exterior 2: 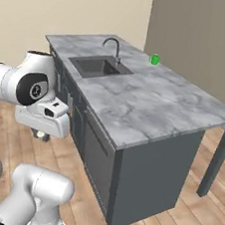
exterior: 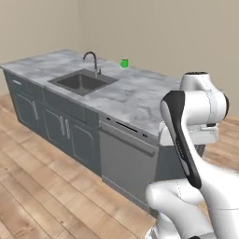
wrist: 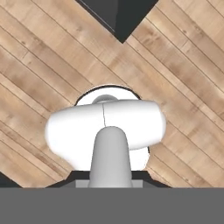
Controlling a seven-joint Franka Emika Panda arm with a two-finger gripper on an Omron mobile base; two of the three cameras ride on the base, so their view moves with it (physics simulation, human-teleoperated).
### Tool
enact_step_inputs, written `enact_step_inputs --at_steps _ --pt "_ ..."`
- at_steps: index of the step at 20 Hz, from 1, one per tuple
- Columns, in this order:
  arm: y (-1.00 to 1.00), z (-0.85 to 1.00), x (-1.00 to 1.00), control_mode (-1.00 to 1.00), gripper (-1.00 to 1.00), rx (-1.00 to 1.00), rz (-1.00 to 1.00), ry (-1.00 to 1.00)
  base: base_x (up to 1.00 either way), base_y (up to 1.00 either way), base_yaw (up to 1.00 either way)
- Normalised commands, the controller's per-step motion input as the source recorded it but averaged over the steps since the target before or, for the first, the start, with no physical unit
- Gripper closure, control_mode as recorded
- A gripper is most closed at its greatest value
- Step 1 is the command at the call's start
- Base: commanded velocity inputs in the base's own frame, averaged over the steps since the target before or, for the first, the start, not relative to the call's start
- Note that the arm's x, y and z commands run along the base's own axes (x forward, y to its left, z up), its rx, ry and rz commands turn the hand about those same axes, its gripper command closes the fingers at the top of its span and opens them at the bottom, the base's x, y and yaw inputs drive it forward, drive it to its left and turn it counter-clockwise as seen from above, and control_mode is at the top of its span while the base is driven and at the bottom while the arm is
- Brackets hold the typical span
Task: Pick up the marshmallow and place it in the cup of hot chocolate on the dining counter.
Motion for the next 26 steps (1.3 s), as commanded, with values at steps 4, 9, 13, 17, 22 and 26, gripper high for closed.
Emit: enact_step_inputs --at_steps 4,9,13,17,22,26 --pt "0.0 0.0 0.0 1.0 1.0 0.0 0.0 0.0 0.0 -1.0 -0.24" --pt "0.0 0.0 0.0 1.0 1.0 0.0 0.0 0.0 0.0 -1.0 -0.24" --pt "0.0 0.0 0.0 1.0 1.0 0.0 0.0 0.0 0.0 -1.0 -0.21" --pt "0.0 0.0 0.0 1.0 1.0 0.0 0.0 0.0 0.14 -1.0 -0.16" --pt "0.0 0.0 0.0 1.0 1.0 0.0 0.0 0.0 0.67 -1.0 0.01" --pt "0.0 0.0 0.0 1.0 1.0 0.0 0.0 0.0 0.81 -1.0 0.15"
